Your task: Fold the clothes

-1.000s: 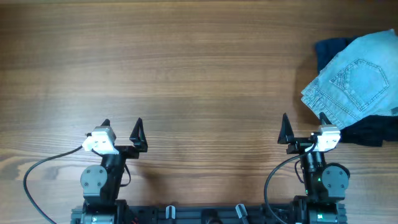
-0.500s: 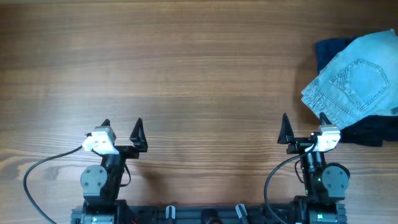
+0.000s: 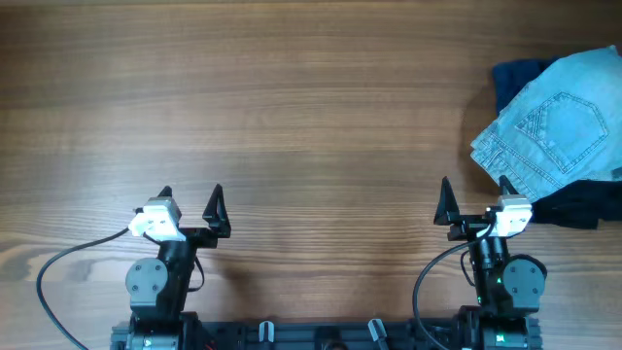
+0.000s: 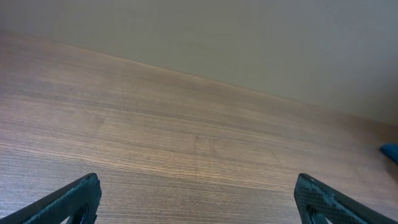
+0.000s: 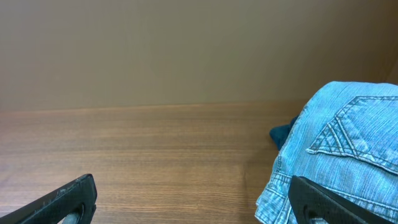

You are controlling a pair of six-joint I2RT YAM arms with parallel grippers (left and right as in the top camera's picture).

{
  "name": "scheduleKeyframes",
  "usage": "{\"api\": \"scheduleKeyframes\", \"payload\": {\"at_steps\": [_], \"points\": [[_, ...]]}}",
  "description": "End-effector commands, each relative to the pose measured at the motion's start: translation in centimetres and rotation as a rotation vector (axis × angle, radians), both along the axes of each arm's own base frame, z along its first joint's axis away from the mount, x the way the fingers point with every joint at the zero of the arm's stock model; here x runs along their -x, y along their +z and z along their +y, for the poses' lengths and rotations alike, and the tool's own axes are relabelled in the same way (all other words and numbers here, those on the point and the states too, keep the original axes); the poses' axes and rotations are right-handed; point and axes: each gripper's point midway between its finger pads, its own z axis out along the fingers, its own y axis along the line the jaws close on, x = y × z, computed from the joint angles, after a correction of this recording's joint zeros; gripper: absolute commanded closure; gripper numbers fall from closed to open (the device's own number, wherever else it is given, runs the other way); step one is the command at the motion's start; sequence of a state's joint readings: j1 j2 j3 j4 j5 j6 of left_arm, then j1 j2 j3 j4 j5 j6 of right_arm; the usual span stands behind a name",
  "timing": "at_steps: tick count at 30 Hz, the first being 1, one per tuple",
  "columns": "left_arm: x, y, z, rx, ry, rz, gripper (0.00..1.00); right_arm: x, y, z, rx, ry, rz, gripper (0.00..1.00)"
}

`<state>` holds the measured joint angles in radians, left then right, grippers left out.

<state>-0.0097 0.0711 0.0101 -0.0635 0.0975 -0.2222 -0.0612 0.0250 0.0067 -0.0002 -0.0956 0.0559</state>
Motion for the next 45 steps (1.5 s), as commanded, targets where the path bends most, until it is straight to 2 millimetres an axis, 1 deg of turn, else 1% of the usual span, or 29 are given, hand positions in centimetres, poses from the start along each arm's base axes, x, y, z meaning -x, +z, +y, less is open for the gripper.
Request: {"api": "scheduleKeyframes", "payload": {"at_steps": [1, 11, 13, 15, 17, 18, 21, 22, 23, 24, 26, 28, 30, 31, 33, 34, 35, 36, 38, 40, 41, 43, 45], "points": [[0.0, -0.4, 0.3, -0.01, 0.014, 0.01, 0.0, -0.1, -0.1, -0.2, 0.003, -0.011, 0.004, 0.0], [0.0, -0.4, 0.3, -0.01, 0.014, 0.01, 0.0, -0.1, -0.1, -0.2, 0.003, -0.011, 0.004, 0.0], [0.0, -0.4, 0.3, -0.01, 0.014, 0.01, 0.0, -0.1, 0.2, -0.2, 0.004, -0.011, -0.011, 0.0], [0.0, -0.4, 0.3, -0.01, 0.014, 0.01, 0.0, 0.0, 1.5, 0.7, -0.097, 0.044, -0.056, 0.0], [0.0, -0.4, 0.3, -0.01, 0.014, 0.01, 0.0, 0.1, 2.7, 0.8, -0.237, 0.054, -0.096, 0.0], [0.0, -0.4, 0.3, -0.01, 0.014, 0.01, 0.0, 0.3, 4.1, 0.8, -0.347, 0.066, -0.147, 0.0], [0.0, -0.4, 0.3, -0.01, 0.014, 0.01, 0.0, 0.8, 6.8, -0.3, -0.577, 0.053, -0.258, 0.0], [0.0, -0.4, 0.3, -0.01, 0.014, 0.01, 0.0, 1.0, 7.4, -0.2, -0.611, 0.068, -0.28, 0.0], [0.0, -0.4, 0.3, -0.01, 0.014, 0.01, 0.0, 1.1, 7.9, 0.0, -0.605, 0.088, -0.296, 0.0], [0.0, -0.4, 0.3, -0.01, 0.014, 0.01, 0.0, 1.5, 9.0, 0.5, -0.548, 0.119, -0.336, 0.0], [0.0, -0.4, 0.3, -0.01, 0.014, 0.01, 0.0, 2.1, 10.5, 0.7, -0.39, 0.117, -0.398, 0.0], [0.0, -0.4, 0.3, -0.01, 0.014, 0.01, 0.0, 2.5, 12.0, 0.7, -0.237, 0.087, -0.419, 0.0], [0.0, -0.4, 0.3, -0.01, 0.014, 0.01, 0.0, 2.4, 12.6, 0.1, -0.186, 0.032, -0.386, 0.0], [0.0, -0.4, 0.3, -0.01, 0.014, 0.01, 0.0, 2.0, 12.9, -0.7, -0.174, -0.017, -0.343, 0.0], [0.0, -0.4, 0.3, -0.01, 0.014, 0.01, 0.0, 1.1, 13.3, -1.2, -0.109, -0.063, -0.27, 0.0], [0.0, -0.4, 0.3, -0.01, 0.014, 0.01, 0.0, 0.1, 12.9, -3.0, -0.095, -0.171, -0.182, 0.0], [0.0, -0.4, 0.3, -0.01, 0.014, 0.01, 0.0, -0.8, 11.9, -4.9, -0.093, -0.284, -0.077, 0.0], [0.0, -0.4, 0.3, -0.01, 0.014, 0.01, 0.0, -1.6, 11.0, -5.9, -0.084, -0.341, 0.005, 0.0], [0.0, -0.4, 0.3, -0.01, 0.014, 0.01, 0.0, -3.8, 8.2, -6.3, -0.043, -0.364, 0.209, 0.0], [0.0, -0.4, 0.3, -0.01, 0.014, 0.01, 0.0, -5.8, 4.5, -6.4, -0.013, -0.367, 0.43, 0.0], [0.0, -0.4, 0.3, -0.01, 0.014, 0.01, 0.0, -6.6, 2.4, -6.5, 0.004, -0.37, 0.556, 0.0], [0.0, -0.4, 0.3, -0.01, 0.014, 0.01, 0.0, -7.1, -1.2, -6.8, 0.037, -0.384, 0.762, 0.0], [0.0, -0.4, 0.3, -0.01, 0.014, 0.01, 0.0, -6.7, -2.6, -7.7, 0.073, -0.433, 0.836, 0.0]]}}
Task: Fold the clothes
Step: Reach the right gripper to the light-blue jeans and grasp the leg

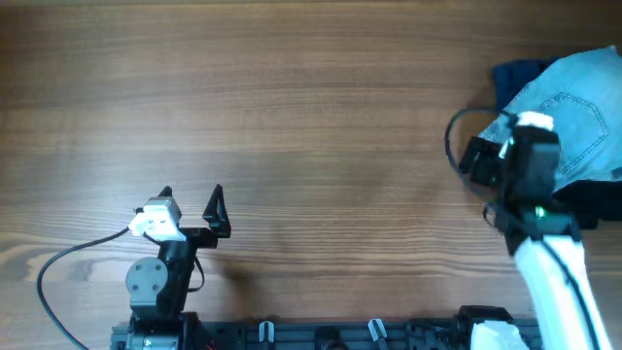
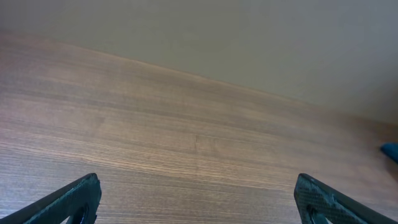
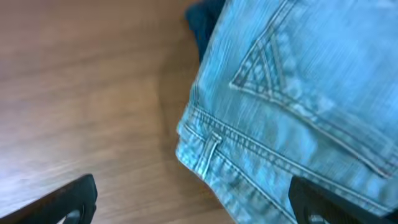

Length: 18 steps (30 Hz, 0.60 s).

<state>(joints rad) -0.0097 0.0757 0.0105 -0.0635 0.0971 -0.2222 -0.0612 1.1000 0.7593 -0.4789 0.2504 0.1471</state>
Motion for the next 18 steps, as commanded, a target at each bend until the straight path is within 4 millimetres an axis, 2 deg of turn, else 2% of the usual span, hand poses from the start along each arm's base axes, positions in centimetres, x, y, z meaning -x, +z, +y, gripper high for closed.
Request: {"api": "scheduleKeyframes", "payload": {"at_steps": [1, 2, 6, 11, 14, 18], "points": [[0.0, -0.3, 0.3, -0.01, 0.014, 0.006, 0.0, 0.1, -0.7, -2.0, 0.101, -0.068, 0.095, 0.0], [0.0, -0.3, 0.3, -0.01, 0.014, 0.006, 0.0, 0.5, -1.4, -2.3, 0.114, -0.079, 0.13, 0.0], [0.0, -0.3, 0.3, -0.01, 0.014, 0.006, 0.0, 0.3, -4.4, -0.7, 0.064, 0.006, 0.231, 0.0], [0.0, -0.3, 0.3, -0.01, 0.014, 0.006, 0.0, 0.7, -7.7, -0.6, 0.243, 0.034, 0.4, 0.0], [0.0, -0.3, 0.3, -0.01, 0.014, 0.006, 0.0, 1.0, -8.1, -1.2, 0.438, 0.027, 0.476, 0.0], [0.0, -0.3, 0.3, -0.01, 0.014, 0.006, 0.0, 1.4, -8.0, -2.9, 0.582, 0.004, 0.543, 0.0]]}}
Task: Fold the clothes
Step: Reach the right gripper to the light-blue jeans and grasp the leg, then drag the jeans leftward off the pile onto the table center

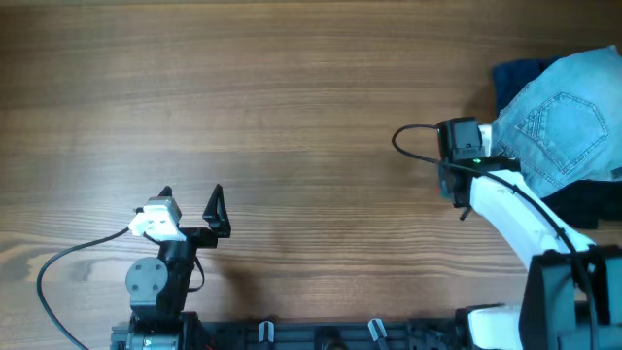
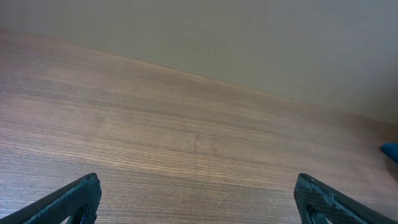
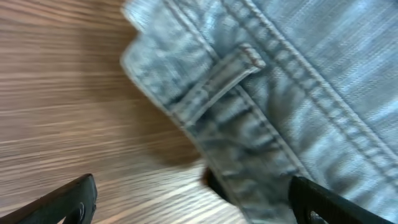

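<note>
Light blue jeans lie bunched at the table's far right on a dark navy garment. My right arm reaches to the jeans' left edge. In the right wrist view the right gripper is open, low over the table, with the waistband corner and a belt loop of the jeans just ahead and partly between the fingers. A dark bit of cloth shows under that edge. My left gripper rests open near the front edge, nothing between its fingers.
Bare wooden tabletop spans the left and middle. The navy garment also sticks out below the jeans. A black cable loops from the right wrist. The left arm's cable trails at the front left.
My right wrist has moved left in the overhead view and dropped closer to the table. The jeans' waistband corner now fills its view up close. The left arm has not moved.
Both grippers first rested open near the front edge, the jeans untouched at the far right. Then my right arm was out over the jeans' left edge, looking down on them. Now it is low beside the waistband corner, still open.
</note>
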You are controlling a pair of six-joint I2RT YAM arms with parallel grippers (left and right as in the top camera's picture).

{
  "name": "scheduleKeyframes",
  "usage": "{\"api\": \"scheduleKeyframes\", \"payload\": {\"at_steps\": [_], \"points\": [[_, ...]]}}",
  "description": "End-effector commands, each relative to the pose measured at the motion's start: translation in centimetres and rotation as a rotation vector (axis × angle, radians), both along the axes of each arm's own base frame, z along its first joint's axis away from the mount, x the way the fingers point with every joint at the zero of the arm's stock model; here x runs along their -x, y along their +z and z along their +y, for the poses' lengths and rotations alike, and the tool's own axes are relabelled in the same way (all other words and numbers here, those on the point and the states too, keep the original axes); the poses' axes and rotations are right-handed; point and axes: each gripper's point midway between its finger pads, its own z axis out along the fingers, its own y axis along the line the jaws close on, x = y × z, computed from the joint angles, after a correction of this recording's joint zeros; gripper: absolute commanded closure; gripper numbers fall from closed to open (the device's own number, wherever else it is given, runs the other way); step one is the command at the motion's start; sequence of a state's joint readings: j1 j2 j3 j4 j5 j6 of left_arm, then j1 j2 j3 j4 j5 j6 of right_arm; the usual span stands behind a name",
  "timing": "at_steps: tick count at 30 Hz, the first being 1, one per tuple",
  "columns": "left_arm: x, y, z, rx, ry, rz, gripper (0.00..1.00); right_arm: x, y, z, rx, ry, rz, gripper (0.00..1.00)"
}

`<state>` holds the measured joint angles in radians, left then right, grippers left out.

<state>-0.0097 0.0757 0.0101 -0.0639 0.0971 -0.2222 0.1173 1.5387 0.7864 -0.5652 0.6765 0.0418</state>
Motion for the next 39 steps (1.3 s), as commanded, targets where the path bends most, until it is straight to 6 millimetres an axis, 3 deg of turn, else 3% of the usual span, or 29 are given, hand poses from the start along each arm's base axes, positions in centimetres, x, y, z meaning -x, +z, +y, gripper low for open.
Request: {"api": "scheduleKeyframes", "payload": {"at_steps": [1, 3, 7, 10, 13, 14, 16, 21, 25, 29, 31, 32, 33, 36, 39], "points": [[0.0, -0.3, 0.3, -0.01, 0.014, 0.005, 0.0, -0.4, 1.6, -1.8, 0.156, -0.007, 0.009, 0.01], [0.0, -0.3, 0.3, -0.01, 0.014, 0.005, 0.0, -0.7, 1.9, -1.9, 0.174, -0.002, 0.002, 0.01], [0.0, -0.3, 0.3, -0.01, 0.014, 0.005, 0.0, -1.3, 1.7, -1.9, 0.183, 0.023, 0.002, 0.14], [0.0, -0.3, 0.3, -0.01, 0.014, 0.005, 0.0, -1.2, 0.0, -2.5, 0.255, 0.034, 0.084, 0.1], [0.0, -0.3, 0.3, -0.01, 0.014, 0.005, 0.0, -1.1, -1.3, -2.6, 0.259, 0.038, 0.121, 0.13], [0.0, -0.3, 0.3, -0.01, 0.014, 0.005, 0.0, -1.1, -1.4, -2.6, 0.26, 0.039, 0.125, 0.21], [0.0, -0.3, 0.3, -0.01, 0.014, 0.005, 0.0, -1.5, -1.2, -2.7, 0.27, 0.033, 0.104, 0.49], [0.0, -0.3, 0.3, -0.01, 0.014, 0.005, 0.0, -2.8, 0.4, -2.9, 0.304, 0.01, 0.051, 0.96], [0.0, -0.3, 0.3, -0.01, 0.014, 0.005, 0.0, -4.8, 2.1, -1.9, 0.289, 0.027, 0.001, 0.96], [0.0, -0.3, 0.3, -0.01, 0.014, 0.005, 0.0, -8.3, 6.3, 2.8, 0.255, 0.13, -0.116, 0.96], [0.0, -0.3, 0.3, -0.01, 0.014, 0.005, 0.0, -10.2, 9.6, 6.4, 0.229, 0.197, -0.22, 0.96], [0.0, -0.3, 0.3, -0.01, 0.014, 0.005, 0.0, -11.2, 11.1, 9.0, 0.186, 0.254, -0.271, 0.96], [0.0, -0.3, 0.3, -0.01, 0.014, 0.005, 0.0, -11.7, 11.7, 10.9, 0.14, 0.298, -0.292, 0.96], [0.0, -0.3, 0.3, -0.01, 0.014, 0.005, 0.0, -12.9, 12.0, 19.5, -0.12, 0.496, -0.359, 0.96], [0.0, -0.3, 0.3, -0.01, 0.014, 0.005, 0.0, -13.0, 12.0, 23.9, -0.352, 0.5, -0.441, 0.96]]}}
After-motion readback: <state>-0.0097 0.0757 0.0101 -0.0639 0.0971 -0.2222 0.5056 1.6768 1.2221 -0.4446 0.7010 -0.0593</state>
